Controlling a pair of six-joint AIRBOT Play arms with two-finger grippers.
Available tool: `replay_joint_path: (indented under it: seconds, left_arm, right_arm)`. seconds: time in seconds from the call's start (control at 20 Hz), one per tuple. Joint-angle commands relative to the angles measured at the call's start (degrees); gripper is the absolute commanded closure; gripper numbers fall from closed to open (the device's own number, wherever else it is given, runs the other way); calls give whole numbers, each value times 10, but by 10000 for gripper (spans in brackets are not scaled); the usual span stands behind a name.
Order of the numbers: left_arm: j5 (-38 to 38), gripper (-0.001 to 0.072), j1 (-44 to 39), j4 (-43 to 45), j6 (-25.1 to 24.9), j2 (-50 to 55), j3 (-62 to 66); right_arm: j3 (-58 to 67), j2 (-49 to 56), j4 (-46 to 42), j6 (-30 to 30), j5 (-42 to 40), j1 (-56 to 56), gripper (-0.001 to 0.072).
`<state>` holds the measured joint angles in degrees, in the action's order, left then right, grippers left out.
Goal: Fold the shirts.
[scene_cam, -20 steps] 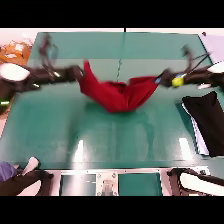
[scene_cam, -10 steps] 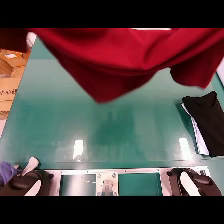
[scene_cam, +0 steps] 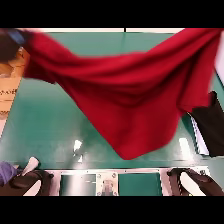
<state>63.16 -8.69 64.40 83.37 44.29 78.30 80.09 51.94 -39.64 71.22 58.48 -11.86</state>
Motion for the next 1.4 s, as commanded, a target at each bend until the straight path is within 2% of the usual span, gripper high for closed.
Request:
replay_joint_path:
  seconds: [0.0, 0.1, 0.25, 0.4, 0.45, 0.5, 0.55, 0.6, 0.65, 0.7, 0.75, 0.8, 0.95, 1.0, 1.1, 1.15, 1.2, 1.25, 1.3, 1.35]
  left_arm:
    - [7, 685, 0, -4, 37, 36, -177]
    - [-42, 685, 0, -63, 36, 54, -305]
    - [-148, 684, -1, -146, 19, 66, -476]
    - [-216, 684, -1, -168, 16, 74, -560]
    - [-224, 684, -1, -169, 16, 75, -564]
    - [-225, 682, -1, -170, 16, 74, -562]
    - [-214, 463, -1, -170, 11, 74, -555]
    - [-193, 76, -1, -168, 1, 74, -544]
    - [-163, -8, 0, -160, -3, 74, -525]
    - [-129, -8, 1, -145, -14, 74, -499]
    - [-95, -8, 1, -109, -13, 74, -462]
    - [-70, -8, 1, -68, -13, 74, -424]
    - [-51, -7, 3, 90, 31, 75, -306]
    - [-49, -4, 18, 106, 34, 75, -276]
    - [-33, 6, 82, 83, 26, 80, -237]
    - [-14, 7, 125, 51, -1, 92, -221]
    - [14, 6, 169, 5, -38, 106, -210]
    - [41, 12, 206, -37, -69, 123, -206]
    - [69, 74, 238, -73, -97, 144, -206]
    - [92, 75, 258, -96, -117, 168, -206]
  right_arm:
    - [-44, 139, 1, -43, -31, 66, 695]
    - [-46, 252, 0, -57, -46, 113, 696]
    - [-46, 380, 2, -48, -56, 150, 696]
    - [-46, 430, 2, -24, -55, 150, 695]
    - [-44, 429, 2, -24, -53, 144, 592]
    - [-36, 426, 2, -19, -38, 134, 347]
    - [-19, 423, 2, 2, -5, 115, 205]
    - [2, 421, 2, 17, 42, 92, 206]
    - [24, 416, 2, 23, 98, 63, 208]
    - [37, 406, 2, 23, 144, 32, 287]
    - [35, 390, -1, 23, 173, 3, 432]
    - [21, 367, -9, 23, 191, -25, 459]
    - [-102, 272, -23, 23, 192, -92, 456]
    - [-165, 234, -38, 25, 191, -108, 440]
    - [-303, 164, -70, 38, 170, -122, 439]
    - [-368, 137, -70, 38, 149, -121, 437]
    - [-432, 116, -64, 38, 129, -116, 383]
    - [-483, 105, -63, 37, 114, -108, 370]
    - [-529, 103, -63, 36, 100, -94, 370]
    - [-563, 103, -61, 33, 85, -77, 370]
